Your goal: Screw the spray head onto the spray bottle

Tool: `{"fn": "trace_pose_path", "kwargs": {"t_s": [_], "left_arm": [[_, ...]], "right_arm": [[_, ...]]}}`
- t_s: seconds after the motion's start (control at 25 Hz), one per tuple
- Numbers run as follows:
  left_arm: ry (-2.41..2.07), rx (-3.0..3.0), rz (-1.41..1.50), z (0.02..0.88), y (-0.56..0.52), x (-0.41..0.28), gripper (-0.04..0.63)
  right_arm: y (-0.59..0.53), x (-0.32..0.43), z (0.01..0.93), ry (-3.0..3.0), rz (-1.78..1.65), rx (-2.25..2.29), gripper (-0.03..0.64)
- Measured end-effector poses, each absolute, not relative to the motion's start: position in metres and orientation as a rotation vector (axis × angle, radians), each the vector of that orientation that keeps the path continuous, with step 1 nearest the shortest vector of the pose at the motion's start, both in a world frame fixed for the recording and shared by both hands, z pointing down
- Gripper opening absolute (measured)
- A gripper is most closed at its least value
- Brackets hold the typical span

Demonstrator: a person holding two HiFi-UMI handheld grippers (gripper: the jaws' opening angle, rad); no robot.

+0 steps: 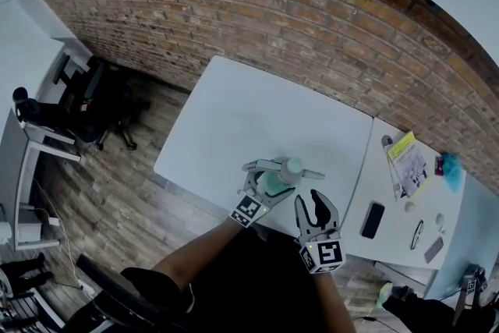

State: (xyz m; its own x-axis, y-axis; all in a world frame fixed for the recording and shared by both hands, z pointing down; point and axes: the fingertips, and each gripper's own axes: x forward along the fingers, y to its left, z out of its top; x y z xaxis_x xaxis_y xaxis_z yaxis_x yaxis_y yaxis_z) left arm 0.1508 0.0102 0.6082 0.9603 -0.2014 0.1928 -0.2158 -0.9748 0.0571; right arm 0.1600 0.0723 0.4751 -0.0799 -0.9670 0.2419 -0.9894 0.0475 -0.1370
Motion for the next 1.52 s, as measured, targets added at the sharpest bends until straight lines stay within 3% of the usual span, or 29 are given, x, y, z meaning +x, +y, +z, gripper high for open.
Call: {"fn": "trace_pose_path", "kwargs": {"t_s": [0.44,0.8,1.08,1.52], "left_arm": [[-0.314,3.016,0.270,0.623,0.013,0.146,0.477],[-0.231,3.032,0.272,0.631,0.017,0.144,0.489],[-0.157,3.028,0.306,0.642,0.018,0.141,0.494],[-0.082,3.026,0.343,0.653,0.019,0.139,0.494]], "right_arm": [[0.088,0.168,0.461,-2.131,0.364,2.137,0.137],[0.036,0.164,0.461,-2.152,0.367,1.607,0.161],[0.022,0.152,0.476,-2.099,0.381,1.330,0.230],[0.008,0.154,0.484,-2.089,0.419,1.080,0.230]]}}
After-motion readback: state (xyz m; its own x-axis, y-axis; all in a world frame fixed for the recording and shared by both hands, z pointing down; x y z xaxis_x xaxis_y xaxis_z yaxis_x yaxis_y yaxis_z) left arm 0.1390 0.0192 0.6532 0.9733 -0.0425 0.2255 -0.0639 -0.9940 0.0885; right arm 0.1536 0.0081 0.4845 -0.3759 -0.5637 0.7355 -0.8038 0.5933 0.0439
